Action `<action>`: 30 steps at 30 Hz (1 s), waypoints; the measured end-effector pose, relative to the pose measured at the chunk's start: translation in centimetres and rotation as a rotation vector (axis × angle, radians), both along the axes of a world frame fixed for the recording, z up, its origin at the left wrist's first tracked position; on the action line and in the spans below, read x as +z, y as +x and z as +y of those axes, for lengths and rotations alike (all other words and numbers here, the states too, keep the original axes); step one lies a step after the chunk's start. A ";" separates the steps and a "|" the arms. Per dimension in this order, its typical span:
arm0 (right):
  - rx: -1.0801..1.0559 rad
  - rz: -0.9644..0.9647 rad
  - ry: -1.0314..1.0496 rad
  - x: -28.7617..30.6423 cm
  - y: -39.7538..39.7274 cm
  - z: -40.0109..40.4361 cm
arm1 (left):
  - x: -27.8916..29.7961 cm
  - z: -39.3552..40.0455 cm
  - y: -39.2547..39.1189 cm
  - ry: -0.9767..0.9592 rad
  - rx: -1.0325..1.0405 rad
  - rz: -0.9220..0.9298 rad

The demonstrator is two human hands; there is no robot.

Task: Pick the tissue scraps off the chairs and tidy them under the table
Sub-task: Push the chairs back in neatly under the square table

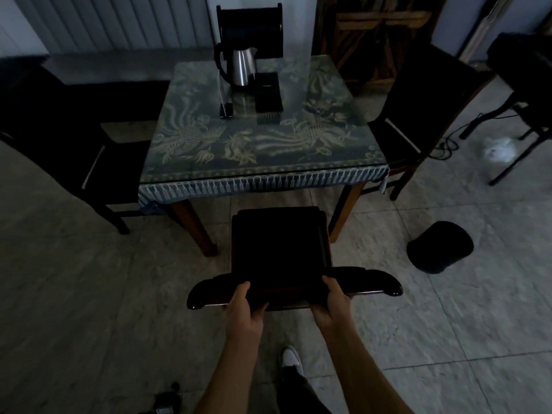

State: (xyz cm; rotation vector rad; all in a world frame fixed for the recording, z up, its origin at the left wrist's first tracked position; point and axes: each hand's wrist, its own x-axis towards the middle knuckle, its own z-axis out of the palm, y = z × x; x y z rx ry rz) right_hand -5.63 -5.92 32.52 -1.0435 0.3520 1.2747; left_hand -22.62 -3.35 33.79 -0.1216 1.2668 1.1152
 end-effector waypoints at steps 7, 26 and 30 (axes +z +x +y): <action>-0.021 -0.001 -0.006 -0.3 1.4 6.3 | -0.8 6.5 1.6 -0.011 0.061 0.038; 0.086 -0.022 -0.016 0.4 3.4 14.2 | -0.8 14.8 3.2 -0.038 0.033 0.040; 0.134 -0.044 -0.005 0.4 3.7 14.0 | -0.7 14.5 3.1 -0.002 0.007 0.043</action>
